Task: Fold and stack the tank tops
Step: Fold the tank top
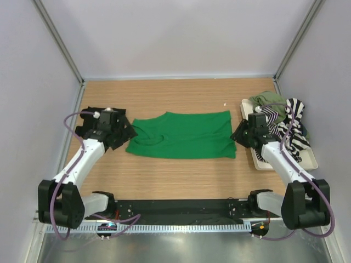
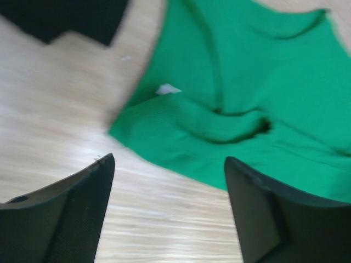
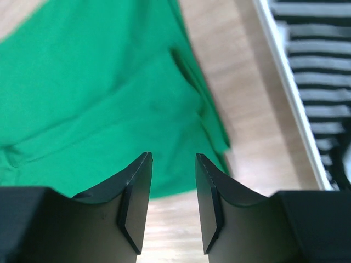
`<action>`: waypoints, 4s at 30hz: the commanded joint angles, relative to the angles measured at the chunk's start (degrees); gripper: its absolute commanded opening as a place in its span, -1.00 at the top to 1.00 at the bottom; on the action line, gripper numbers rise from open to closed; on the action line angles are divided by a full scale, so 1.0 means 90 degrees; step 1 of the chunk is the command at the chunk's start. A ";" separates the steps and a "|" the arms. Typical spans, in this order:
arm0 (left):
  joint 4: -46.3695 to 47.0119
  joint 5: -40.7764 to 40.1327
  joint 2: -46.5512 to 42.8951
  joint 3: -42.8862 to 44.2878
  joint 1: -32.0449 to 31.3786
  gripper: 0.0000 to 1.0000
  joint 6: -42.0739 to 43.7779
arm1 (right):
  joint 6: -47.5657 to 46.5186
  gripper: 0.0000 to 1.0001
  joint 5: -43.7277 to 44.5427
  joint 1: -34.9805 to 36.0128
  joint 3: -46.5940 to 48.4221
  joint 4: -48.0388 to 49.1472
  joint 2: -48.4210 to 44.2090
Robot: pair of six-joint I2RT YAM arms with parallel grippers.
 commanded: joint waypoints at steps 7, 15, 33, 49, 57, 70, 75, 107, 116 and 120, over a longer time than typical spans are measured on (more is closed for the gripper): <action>0.0987 0.0525 0.2011 0.2540 -0.0760 -0.81 0.0291 | -0.0662 0.05 -0.0009 -0.0001 0.2204 0.0740 0.1977; 0.1163 0.0721 0.4207 0.4222 -0.1121 -0.65 0.0388 | -0.0701 -0.06 0.0548 -0.0001 0.3698 0.0643 0.3668; 0.0343 0.0946 0.6914 0.7231 -0.1619 -0.47 0.0857 | -0.0848 0.09 0.1172 0.0028 0.5370 0.0183 0.5925; -0.0311 0.0245 0.7453 0.7741 -0.1747 -0.13 0.0955 | -0.0867 0.78 0.0919 0.0087 0.5614 0.0388 0.6267; -0.0370 -0.0159 0.7364 0.7534 -0.1756 -0.09 0.0935 | -0.0858 0.86 0.0900 0.0146 0.5614 0.0408 0.6277; -0.0575 -0.0177 0.7560 0.7905 -0.1873 1.00 0.1043 | -0.0916 0.98 0.1056 0.0185 0.5517 0.0398 0.6004; -0.0634 -0.0333 0.7267 0.7799 -0.1873 1.00 0.1131 | -0.0877 0.98 0.1163 0.0185 0.5254 0.0525 0.5682; 0.0978 -0.0881 0.4951 0.4671 -0.2235 0.33 0.1023 | -0.0535 0.97 0.0958 0.0195 0.2889 0.1190 0.3415; 0.0226 -0.0891 0.6445 0.6468 -0.2235 -0.01 0.1229 | -0.0535 0.98 0.0958 0.0185 0.3026 0.1199 0.3552; -0.0300 -0.1056 0.6895 0.7016 -0.2235 0.01 0.1092 | -0.0555 0.98 0.0919 0.0185 0.3046 0.1209 0.3582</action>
